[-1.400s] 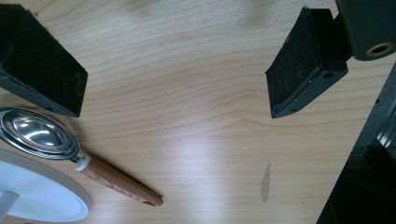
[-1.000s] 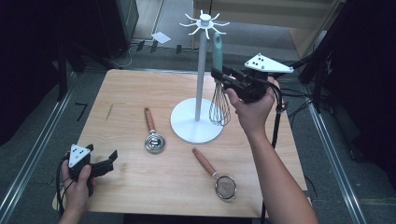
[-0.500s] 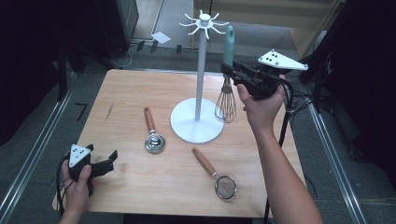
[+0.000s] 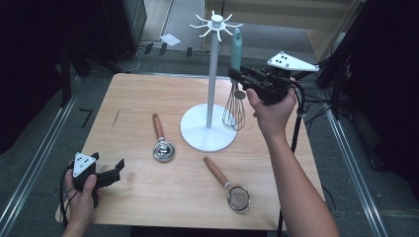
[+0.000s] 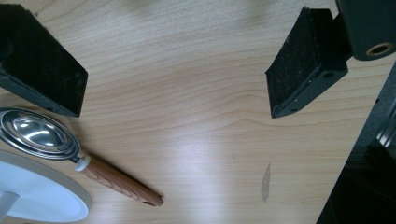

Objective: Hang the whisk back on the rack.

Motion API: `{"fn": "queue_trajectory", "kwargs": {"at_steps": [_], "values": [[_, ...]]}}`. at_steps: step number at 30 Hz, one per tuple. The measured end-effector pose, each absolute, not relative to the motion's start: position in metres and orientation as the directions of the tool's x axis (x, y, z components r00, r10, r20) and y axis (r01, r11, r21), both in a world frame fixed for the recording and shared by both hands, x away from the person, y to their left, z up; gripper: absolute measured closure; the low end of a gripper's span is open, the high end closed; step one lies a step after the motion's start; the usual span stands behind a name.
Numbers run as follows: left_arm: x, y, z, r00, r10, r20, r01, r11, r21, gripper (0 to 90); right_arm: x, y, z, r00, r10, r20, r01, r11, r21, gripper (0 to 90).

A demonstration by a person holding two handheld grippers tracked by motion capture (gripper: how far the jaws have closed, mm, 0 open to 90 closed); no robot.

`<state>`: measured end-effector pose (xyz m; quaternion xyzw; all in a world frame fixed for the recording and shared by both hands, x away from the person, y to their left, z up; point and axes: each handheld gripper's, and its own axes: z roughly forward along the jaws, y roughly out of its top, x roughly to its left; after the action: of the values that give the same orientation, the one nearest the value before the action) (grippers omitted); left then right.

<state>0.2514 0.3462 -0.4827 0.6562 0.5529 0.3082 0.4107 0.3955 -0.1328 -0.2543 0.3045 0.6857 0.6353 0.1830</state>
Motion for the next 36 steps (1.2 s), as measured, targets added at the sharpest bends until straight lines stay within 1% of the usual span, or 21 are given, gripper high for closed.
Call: {"fn": "queue_trajectory", "kwargs": {"at_steps": [8, 11, 19, 23, 28, 32, 34, 36], "values": [[0.251, 0.346, -0.483, 0.199, 0.979, -0.049, 0.472, -0.052, 0.88, 5.9, 0.4, -0.132, -0.252, -0.767, 0.624, 0.15, 0.206, 0.018, 0.978, 71.2], [0.251, 0.346, -0.483, 0.199, 0.979, -0.05, 0.472, -0.051, 0.88, 5.9, 0.405, -0.132, -0.253, -0.784, 0.592, 0.185, 0.238, 0.013, 0.971, 71.1], [0.251, 0.346, -0.483, 0.2, 0.979, -0.05, 0.471, -0.051, 0.88, 6.0, 0.408, -0.132, -0.256, -0.798, 0.56, 0.223, 0.26, -0.013, 0.965, 70.7], [0.251, 0.346, -0.483, 0.2, 0.979, -0.05, 0.472, -0.051, 0.88, 6.0, 0.408, -0.132, -0.257, -0.797, 0.565, 0.216, 0.251, -0.016, 0.968, 70.2], [0.251, 0.346, -0.483, 0.2, 0.979, -0.05, 0.472, -0.052, 0.88, 6.0, 0.406, -0.133, -0.259, -0.775, 0.596, 0.212, 0.241, -0.032, 0.97, 64.5], [0.251, 0.346, -0.483, 0.2, 0.978, -0.05, 0.472, -0.052, 0.88, 6.1, 0.406, -0.137, -0.261, -0.76, 0.61, 0.223, 0.247, -0.046, 0.968, 63.4], [0.251, 0.346, -0.483, 0.2, 0.979, -0.049, 0.472, -0.052, 0.88, 6.1, 0.403, -0.137, -0.26, -0.759, 0.613, 0.22, 0.238, -0.053, 0.97, 63.3], [0.252, 0.346, -0.483, 0.199, 0.979, -0.05, 0.473, -0.051, 0.879, 6.1, 0.398, -0.136, -0.259, -0.754, 0.626, 0.197, 0.208, -0.057, 0.976, 64.1]]}}
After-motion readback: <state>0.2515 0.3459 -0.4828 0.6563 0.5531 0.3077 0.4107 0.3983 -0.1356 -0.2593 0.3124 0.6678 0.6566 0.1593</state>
